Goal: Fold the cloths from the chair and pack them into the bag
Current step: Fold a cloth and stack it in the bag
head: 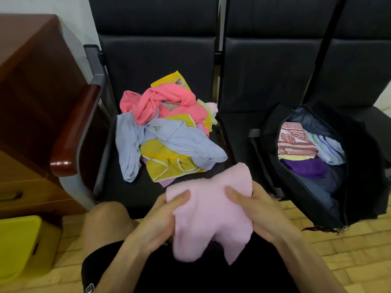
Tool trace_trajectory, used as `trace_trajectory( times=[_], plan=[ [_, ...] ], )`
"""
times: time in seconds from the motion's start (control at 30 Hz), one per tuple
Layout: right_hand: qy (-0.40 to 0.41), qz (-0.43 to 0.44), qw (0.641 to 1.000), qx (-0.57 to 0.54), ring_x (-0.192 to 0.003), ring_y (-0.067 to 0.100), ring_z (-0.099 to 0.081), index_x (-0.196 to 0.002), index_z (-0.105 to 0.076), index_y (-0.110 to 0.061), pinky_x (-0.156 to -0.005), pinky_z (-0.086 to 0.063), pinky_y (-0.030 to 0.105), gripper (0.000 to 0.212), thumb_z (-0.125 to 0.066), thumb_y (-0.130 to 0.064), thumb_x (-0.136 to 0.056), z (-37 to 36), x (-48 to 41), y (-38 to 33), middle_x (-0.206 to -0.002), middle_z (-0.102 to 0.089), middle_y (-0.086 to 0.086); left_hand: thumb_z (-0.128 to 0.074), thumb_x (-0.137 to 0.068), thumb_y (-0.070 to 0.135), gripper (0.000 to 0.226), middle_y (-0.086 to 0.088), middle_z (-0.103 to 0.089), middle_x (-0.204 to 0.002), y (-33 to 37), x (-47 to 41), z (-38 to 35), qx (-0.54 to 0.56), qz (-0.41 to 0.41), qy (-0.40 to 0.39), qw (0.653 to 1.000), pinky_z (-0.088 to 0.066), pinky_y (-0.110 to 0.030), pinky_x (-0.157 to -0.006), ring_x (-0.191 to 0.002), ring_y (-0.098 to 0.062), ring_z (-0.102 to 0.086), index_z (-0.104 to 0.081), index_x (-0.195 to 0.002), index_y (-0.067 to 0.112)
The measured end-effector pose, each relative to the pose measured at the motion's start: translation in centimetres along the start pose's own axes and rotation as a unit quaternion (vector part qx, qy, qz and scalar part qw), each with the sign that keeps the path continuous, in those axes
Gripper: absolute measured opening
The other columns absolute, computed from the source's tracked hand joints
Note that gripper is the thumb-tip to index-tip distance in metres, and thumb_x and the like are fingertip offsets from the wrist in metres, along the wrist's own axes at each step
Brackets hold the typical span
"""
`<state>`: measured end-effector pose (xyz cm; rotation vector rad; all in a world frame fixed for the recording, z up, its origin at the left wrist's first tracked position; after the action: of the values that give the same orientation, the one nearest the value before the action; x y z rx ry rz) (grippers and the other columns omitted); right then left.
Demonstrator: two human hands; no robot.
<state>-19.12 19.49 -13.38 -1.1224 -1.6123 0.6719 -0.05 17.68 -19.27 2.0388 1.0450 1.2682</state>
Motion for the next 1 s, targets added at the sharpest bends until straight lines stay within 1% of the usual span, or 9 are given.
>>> trace_trajectory(
  times=[0.1,0.17,0.27,0.33,0.47,0.57,0.7,0.83,1.0],
  plan=[
    [0.079,0.013,0.983,0.168,-0.085,0.015,-0.073,-0.111,-0.064,-0.012,-0.066,-0.056,0.021,0.03,-0.076,-0.011,-0.083,1.8,-0.5,0.4,-0.101,-0.075,0.007,-0.072,-0.073,0.034,0.037,-0.022,-0.073,-0.102,1.6,-0.5,1.0,-0.099,-0.052,0.05,0.993,-0.051,-0.04,-0.084,-0.091,-0.027,-0.069,-0.078,-0.093,0.003],
    [0.134,0.029,0.969,0.206,-0.084,0.011,-0.068,-0.113,-0.056,-0.017,-0.062,-0.054,0.017,0.04,-0.08,-0.014,-0.081,2.6,-1.0,0.1,-0.104,-0.07,0.004,-0.072,-0.076,0.035,0.033,-0.016,-0.076,-0.1,2.3,-0.8,1.1,-0.128,-0.065,0.066,0.987,-0.053,-0.042,-0.089,-0.096,-0.026,-0.07,-0.079,-0.091,0.006],
    [0.128,0.092,0.964,0.213,-0.089,0.017,-0.07,-0.119,-0.045,-0.029,-0.069,-0.059,0.029,0.06,-0.084,-0.014,-0.076,2.8,-1.8,-1.5,-0.108,-0.068,0.006,-0.072,-0.082,0.033,0.027,-0.01,-0.077,-0.096,3.4,-1.4,0.8,-0.14,-0.088,0.085,0.983,-0.055,-0.04,-0.089,-0.096,-0.022,-0.07,-0.078,-0.089,0.008],
    [0.102,0.128,0.954,0.253,-0.084,0.015,-0.072,-0.13,-0.039,-0.037,-0.067,-0.059,0.026,0.073,-0.084,-0.014,-0.076,2.7,-2.4,-2.9,-0.1,-0.071,0.004,-0.072,-0.077,0.036,0.035,-0.01,-0.077,-0.099,4.6,-1.8,0.5,-0.134,-0.114,0.077,0.981,-0.055,-0.038,-0.088,-0.095,-0.021,-0.07,-0.076,-0.095,0.006],
    [0.047,0.148,0.901,0.405,-0.101,0.008,-0.065,-0.125,-0.064,-0.026,-0.077,-0.058,0.021,0.054,-0.084,-0.027,-0.075,2.4,-3.4,-5.7,-0.114,-0.066,-0.01,-0.076,-0.068,0.024,0.035,-0.008,-0.077,-0.096,7.3,-1.9,-0.4,-0.152,-0.159,0.008,0.975,-0.059,-0.028,-0.079,-0.09,-0.018,-0.071,-0.074,-0.099,0.007],
    [0.01,0.167,0.871,0.462,-0.094,0.001,-0.066,-0.115,-0.071,-0.022,-0.073,-0.055,0.015,0.044,-0.086,-0.023,-0.074,2.0,-3.5,-7.7,-0.103,-0.068,-0.016,-0.081,-0.065,0.009,0.037,-0.008,-0.077,-0.1,9.3,-1.9,-1.1,-0.218,-0.203,-0.02,0.954,-0.06,-0.029,-0.077,-0.091,-0.019,-0.072,-0.074,-0.101,0.008],
    [0.04,0.199,0.812,0.547,-0.079,-0.001,-0.062,-0.101,-0.072,-0.022,-0.065,-0.045,0.015,0.023,-0.081,-0.026,-0.08,1.9,-3.6,-10.2,-0.087,-0.066,-0.014,-0.079,-0.075,-0.003,0.029,-0.002,-0.078,-0.096,11.5,-2.2,-1.5,-0.282,-0.283,0.024,0.916,-0.057,-0.037,-0.085,-0.093,-0.02,-0.072,-0.075,-0.096,0.016],
    [0.044,0.214,0.791,0.572,-0.076,0.001,-0.059,-0.093,-0.066,-0.025,-0.06,-0.04,0.016,0.009,-0.073,-0.029,-0.088,2.0,-3.4,-11.7,-0.085,-0.065,-0.01,-0.08,-0.077,-0.001,0.025,-0.004,-0.077,-0.095,12.6,-2.0,-3.0,-0.279,-0.344,0.045,0.896,-0.057,-0.035,-0.083,-0.091,-0.019,-0.069,-0.075,-0.092,0.018],
    [0.074,0.24,0.788,0.562,-0.086,0.005,-0.06,-0.103,-0.068,-0.021,-0.069,-0.047,0.02,0.016,-0.071,-0.028,-0.09,3.5,-2.4,-13.0,-0.094,-0.065,-0.008,-0.083,-0.074,0.002,0.028,-0.006,-0.069,-0.107,13.0,-2.0,-5.2,-0.281,-0.384,0.071,0.876,-0.053,-0.033,-0.082,-0.1,-0.018,-0.064,-0.073,-0.088,0.024]
  ],
)
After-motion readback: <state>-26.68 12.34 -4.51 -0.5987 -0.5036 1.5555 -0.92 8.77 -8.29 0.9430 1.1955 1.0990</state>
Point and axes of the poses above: each hand's wrist, its own x-axis away from the middle knuckle, its own z-axis out of the back of the hand, y = z × x, the point moved 6 cm from there along -x, towards the middle knuckle
